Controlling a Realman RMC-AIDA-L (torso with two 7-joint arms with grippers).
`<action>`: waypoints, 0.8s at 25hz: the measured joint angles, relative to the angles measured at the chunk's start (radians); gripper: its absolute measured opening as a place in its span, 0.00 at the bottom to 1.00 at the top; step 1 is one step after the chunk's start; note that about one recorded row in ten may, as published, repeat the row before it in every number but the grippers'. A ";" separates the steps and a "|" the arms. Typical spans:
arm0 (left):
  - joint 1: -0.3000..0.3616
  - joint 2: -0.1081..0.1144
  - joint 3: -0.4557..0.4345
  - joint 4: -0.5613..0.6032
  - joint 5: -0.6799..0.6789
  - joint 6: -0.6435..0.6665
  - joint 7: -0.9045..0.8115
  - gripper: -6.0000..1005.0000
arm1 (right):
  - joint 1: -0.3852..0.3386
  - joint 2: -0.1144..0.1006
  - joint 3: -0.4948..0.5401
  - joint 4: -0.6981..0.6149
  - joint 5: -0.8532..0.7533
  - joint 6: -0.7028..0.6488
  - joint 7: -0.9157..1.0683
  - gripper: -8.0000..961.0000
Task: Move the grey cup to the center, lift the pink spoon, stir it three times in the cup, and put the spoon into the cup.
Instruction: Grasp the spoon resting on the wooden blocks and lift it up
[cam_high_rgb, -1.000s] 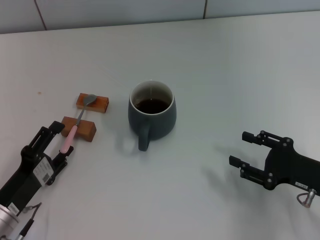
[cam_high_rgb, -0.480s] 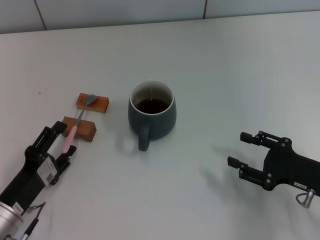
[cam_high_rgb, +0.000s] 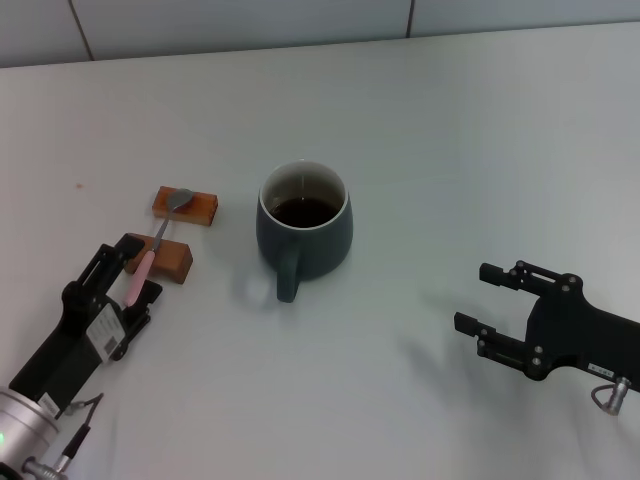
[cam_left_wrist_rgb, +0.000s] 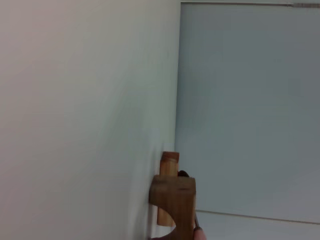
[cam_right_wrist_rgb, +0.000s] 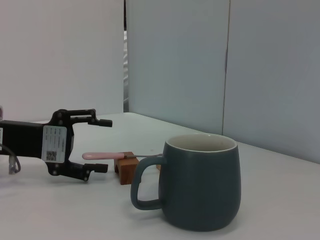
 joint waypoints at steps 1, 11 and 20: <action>-0.003 0.000 -0.001 -0.004 0.000 -0.002 0.001 0.78 | 0.000 0.000 0.000 -0.001 0.000 0.000 0.000 0.69; -0.008 0.000 -0.005 -0.012 0.000 -0.015 0.010 0.78 | 0.000 0.000 -0.001 -0.004 0.000 0.000 0.000 0.69; -0.009 -0.001 -0.015 -0.015 0.000 -0.017 0.029 0.78 | 0.010 -0.002 -0.010 -0.006 0.000 0.000 0.000 0.69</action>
